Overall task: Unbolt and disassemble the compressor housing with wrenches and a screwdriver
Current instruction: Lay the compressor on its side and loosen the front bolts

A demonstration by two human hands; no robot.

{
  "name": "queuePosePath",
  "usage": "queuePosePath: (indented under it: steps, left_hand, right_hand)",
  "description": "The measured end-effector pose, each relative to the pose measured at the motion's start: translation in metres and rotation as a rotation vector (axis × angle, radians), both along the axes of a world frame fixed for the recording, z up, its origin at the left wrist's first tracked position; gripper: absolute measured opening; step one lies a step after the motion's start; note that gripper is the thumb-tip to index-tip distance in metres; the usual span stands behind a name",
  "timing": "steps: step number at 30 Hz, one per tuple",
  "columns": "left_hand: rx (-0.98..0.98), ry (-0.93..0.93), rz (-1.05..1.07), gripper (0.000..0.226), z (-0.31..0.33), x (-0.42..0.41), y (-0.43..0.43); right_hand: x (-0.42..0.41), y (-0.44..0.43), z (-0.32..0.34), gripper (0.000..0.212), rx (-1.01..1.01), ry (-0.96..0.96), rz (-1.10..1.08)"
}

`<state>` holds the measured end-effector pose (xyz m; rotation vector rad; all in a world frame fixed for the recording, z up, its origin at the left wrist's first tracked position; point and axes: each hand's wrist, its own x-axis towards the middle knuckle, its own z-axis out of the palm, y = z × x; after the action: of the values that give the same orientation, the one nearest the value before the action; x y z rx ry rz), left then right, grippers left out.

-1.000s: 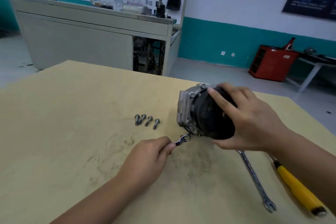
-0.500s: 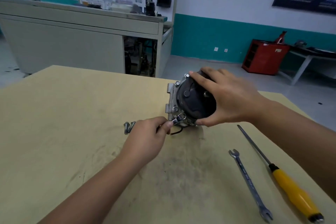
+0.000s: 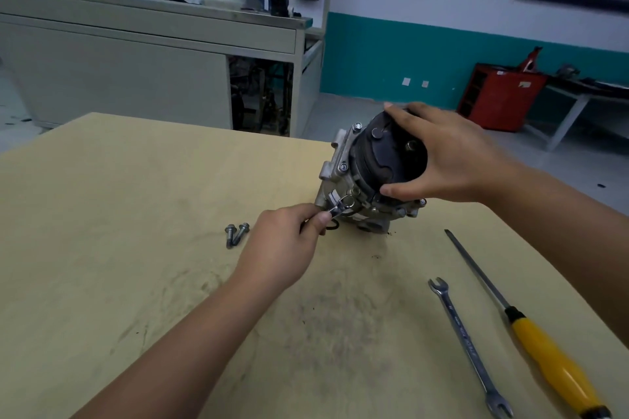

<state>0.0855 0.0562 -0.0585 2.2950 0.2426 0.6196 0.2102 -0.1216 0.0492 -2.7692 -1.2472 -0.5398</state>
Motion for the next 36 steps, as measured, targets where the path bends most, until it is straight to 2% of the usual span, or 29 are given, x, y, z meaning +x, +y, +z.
queuePosePath:
  steps: [4,11,15,21,26,29,32,36]
  left_hand:
    - [-0.029,0.005,0.012,0.029,0.004,0.007,-0.001]
    - [-0.009,0.007,0.012,0.032,0.015,0.016,-0.008]
    - [0.021,0.082,-0.003,0.030,0.035,0.018,-0.008]
    - [0.194,0.285,-0.006,0.035,0.057,0.014,-0.009]
    - [0.207,0.349,-0.008,0.035,0.064,0.014,-0.012]
    - [0.166,0.475,-0.079,0.042,0.071,0.019,-0.009]
    - [-0.002,0.598,-0.175,0.047,0.075,0.022,-0.006]
    - [-0.105,0.592,-0.222,0.043,0.071,0.020,-0.007]
  right_hand:
    - [0.003,-0.001,0.000,0.112,0.012,0.005,0.003]
    - [0.004,-0.002,0.000,0.113,0.015,0.032,0.004]
    - [0.004,-0.002,0.000,0.113,0.025,0.033,0.014]
    - [0.005,-0.003,0.000,0.112,0.028,0.043,0.014]
    - [0.006,-0.003,0.000,0.112,0.028,0.048,0.006]
    - [0.007,-0.002,-0.001,0.113,0.030,0.043,0.003]
    - [0.006,-0.001,-0.002,0.114,0.023,0.032,0.003]
    - [0.003,0.001,-0.002,0.115,0.009,0.014,0.004]
